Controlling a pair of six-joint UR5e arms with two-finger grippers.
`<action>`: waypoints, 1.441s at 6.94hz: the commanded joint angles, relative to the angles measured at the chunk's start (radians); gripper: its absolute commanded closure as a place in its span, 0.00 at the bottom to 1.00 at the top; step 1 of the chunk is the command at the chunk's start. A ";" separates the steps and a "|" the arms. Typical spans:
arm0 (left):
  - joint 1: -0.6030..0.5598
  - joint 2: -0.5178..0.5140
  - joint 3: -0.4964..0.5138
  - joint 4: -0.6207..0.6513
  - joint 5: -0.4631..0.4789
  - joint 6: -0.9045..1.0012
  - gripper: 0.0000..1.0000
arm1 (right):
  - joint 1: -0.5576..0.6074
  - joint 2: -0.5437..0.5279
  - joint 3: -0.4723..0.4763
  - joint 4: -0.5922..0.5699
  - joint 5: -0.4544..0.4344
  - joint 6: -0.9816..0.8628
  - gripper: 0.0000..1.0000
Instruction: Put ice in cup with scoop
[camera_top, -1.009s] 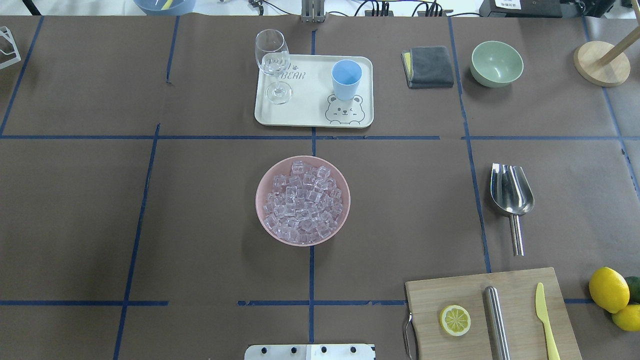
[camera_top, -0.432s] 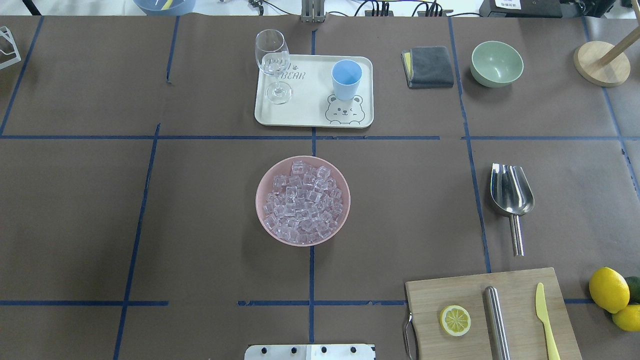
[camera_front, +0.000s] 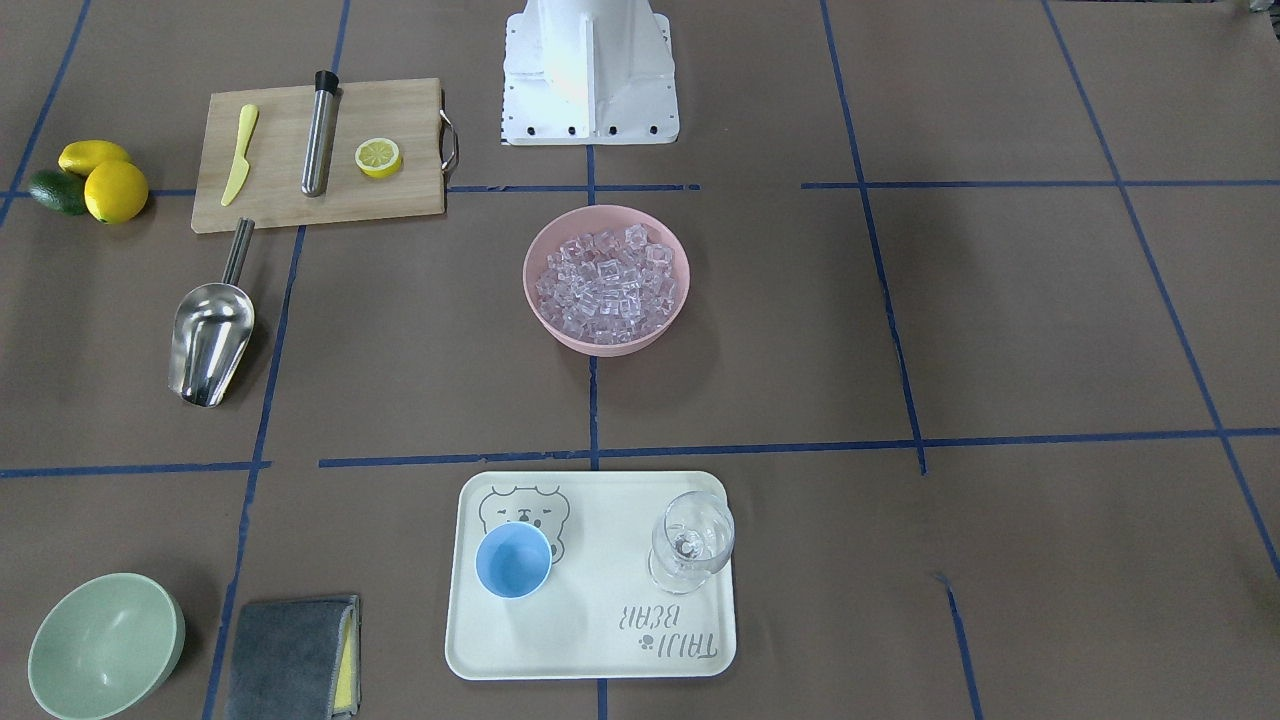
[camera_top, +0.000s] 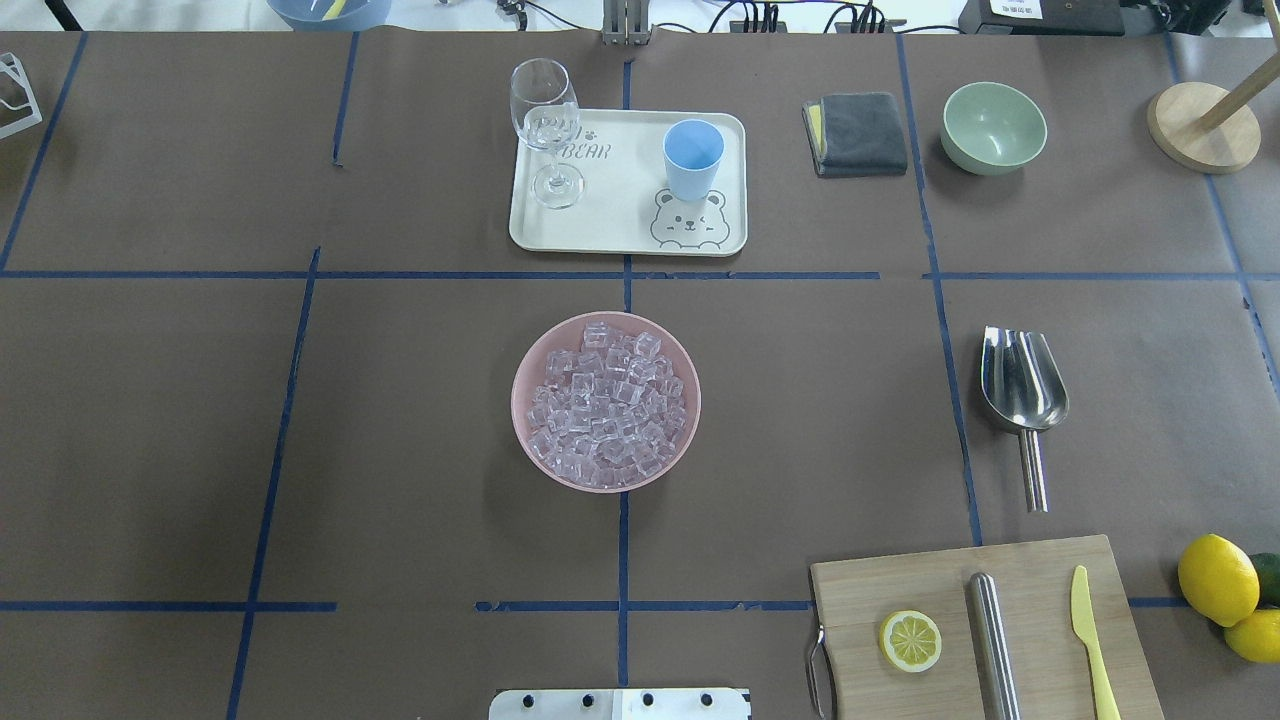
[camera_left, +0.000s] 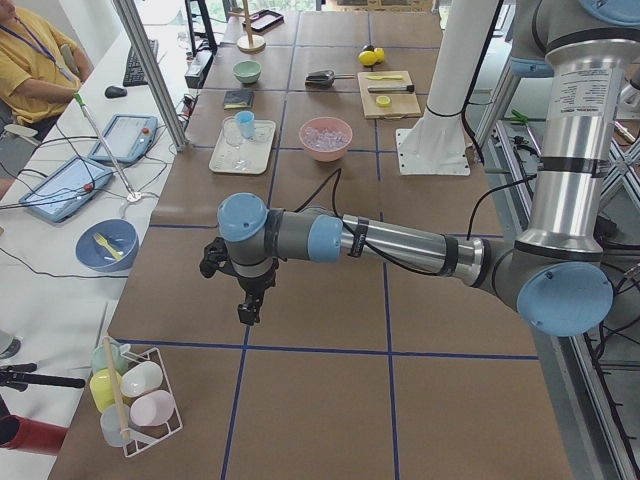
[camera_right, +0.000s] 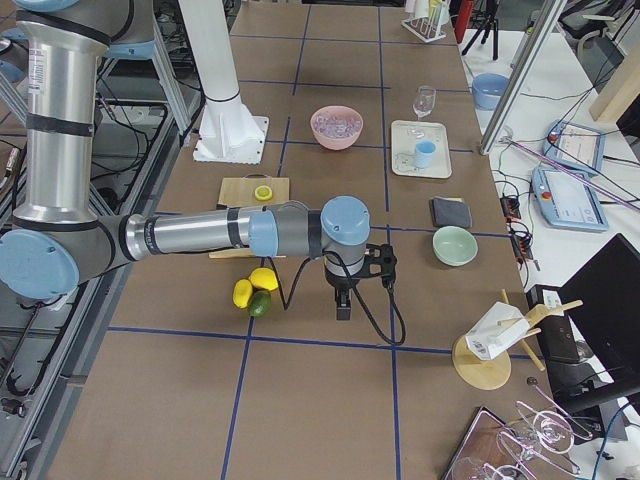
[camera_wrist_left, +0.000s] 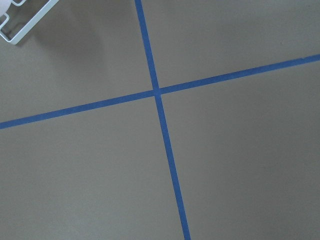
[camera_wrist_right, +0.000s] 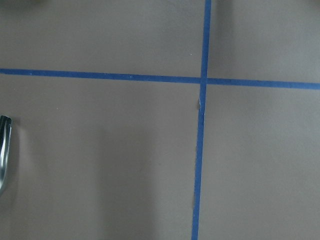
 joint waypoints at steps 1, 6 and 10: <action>0.005 -0.065 0.005 -0.091 -0.012 0.000 0.00 | -0.004 0.051 -0.005 -0.001 0.000 0.009 0.00; 0.177 -0.079 0.031 -0.530 -0.013 -0.100 0.00 | -0.038 0.067 -0.006 -0.002 -0.001 0.006 0.00; 0.545 -0.146 0.044 -0.884 -0.001 -0.105 0.00 | -0.038 0.054 0.001 -0.001 0.003 -0.003 0.00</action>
